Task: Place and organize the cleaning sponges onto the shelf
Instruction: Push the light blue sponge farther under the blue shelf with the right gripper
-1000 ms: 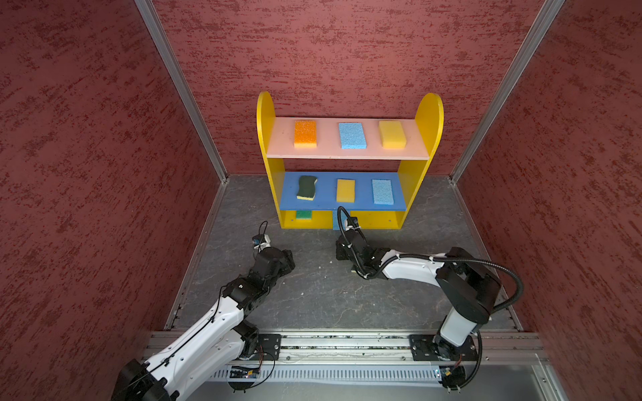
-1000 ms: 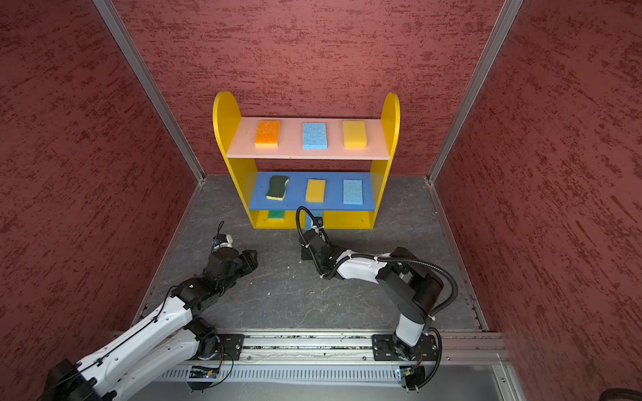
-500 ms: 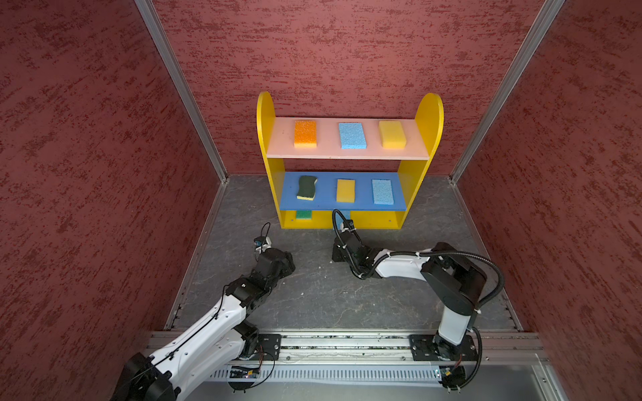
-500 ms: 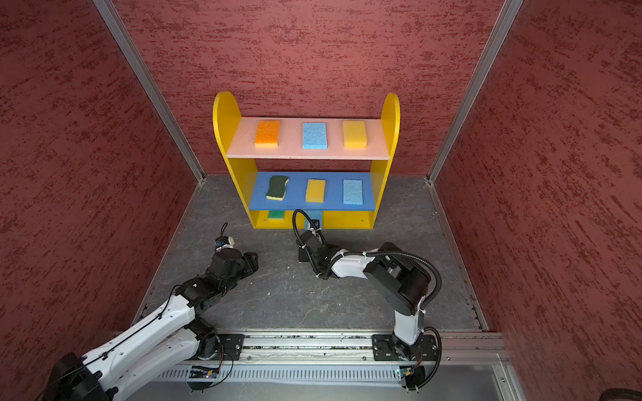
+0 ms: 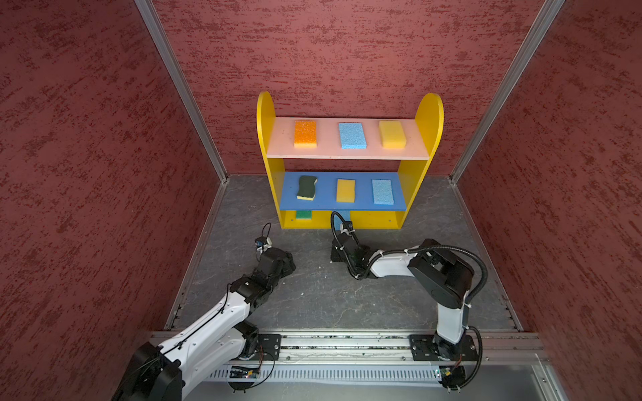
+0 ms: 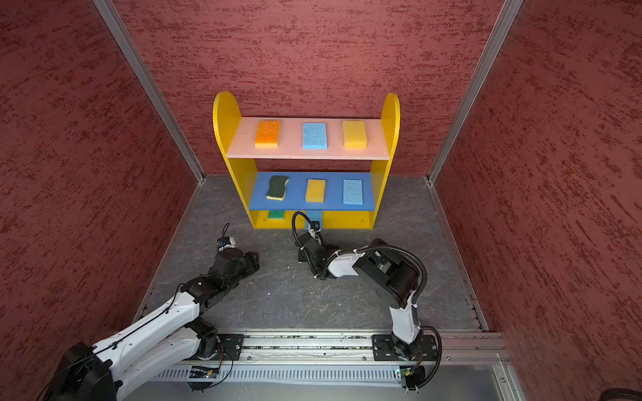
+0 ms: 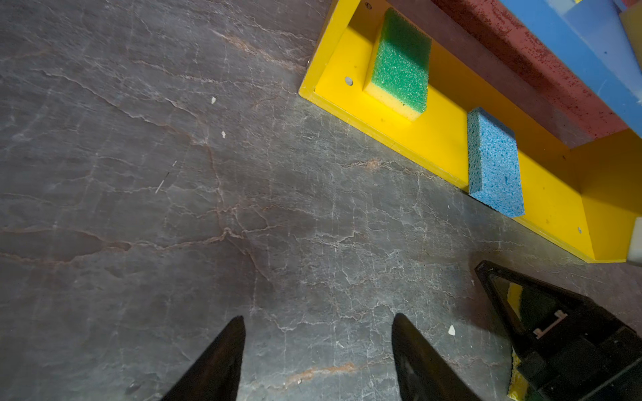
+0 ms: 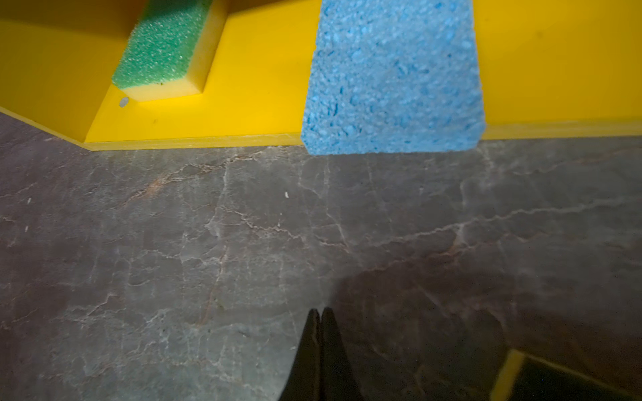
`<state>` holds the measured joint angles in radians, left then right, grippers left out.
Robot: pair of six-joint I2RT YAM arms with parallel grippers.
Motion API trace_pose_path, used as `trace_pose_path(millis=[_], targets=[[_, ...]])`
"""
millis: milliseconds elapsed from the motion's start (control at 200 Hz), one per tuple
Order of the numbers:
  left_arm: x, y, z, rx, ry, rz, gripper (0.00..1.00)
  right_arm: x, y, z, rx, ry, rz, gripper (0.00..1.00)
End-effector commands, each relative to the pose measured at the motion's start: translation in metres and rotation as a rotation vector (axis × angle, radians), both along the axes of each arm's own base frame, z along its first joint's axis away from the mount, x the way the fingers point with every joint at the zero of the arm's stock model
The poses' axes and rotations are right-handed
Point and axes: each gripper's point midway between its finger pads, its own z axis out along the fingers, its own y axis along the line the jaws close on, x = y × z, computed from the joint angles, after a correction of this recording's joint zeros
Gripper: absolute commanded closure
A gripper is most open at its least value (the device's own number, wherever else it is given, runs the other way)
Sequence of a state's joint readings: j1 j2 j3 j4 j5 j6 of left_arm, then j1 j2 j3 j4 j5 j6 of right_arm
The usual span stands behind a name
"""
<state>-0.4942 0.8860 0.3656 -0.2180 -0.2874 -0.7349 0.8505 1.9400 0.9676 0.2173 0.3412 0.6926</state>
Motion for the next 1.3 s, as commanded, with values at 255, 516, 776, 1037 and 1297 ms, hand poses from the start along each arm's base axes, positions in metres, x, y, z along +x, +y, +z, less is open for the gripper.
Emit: trace_pose_path(millis=[255,516,776,1037,1297], targets=[[0.007,-0.001,-0.008,-0.016,-0.007,-0.003,0.32,0.014,-0.011,-0.01,0.035,-0.045,-0.096,1.0],[0.012,-0.005,-0.015,-0.026,0.007,-0.008,0.32,0.018,-0.018,-0.021,0.016,-0.042,-0.124,1.0],[0.014,-0.005,-0.019,-0.027,0.011,-0.004,0.33,0.022,-0.028,-0.029,0.013,-0.037,-0.162,1.0],[0.014,-0.002,-0.022,-0.025,0.009,0.006,0.33,0.033,-0.036,-0.031,0.018,-0.044,-0.191,1.0],[0.014,0.0,-0.025,-0.029,0.01,0.012,0.33,0.038,-0.035,-0.038,0.02,-0.042,-0.199,1.0]])
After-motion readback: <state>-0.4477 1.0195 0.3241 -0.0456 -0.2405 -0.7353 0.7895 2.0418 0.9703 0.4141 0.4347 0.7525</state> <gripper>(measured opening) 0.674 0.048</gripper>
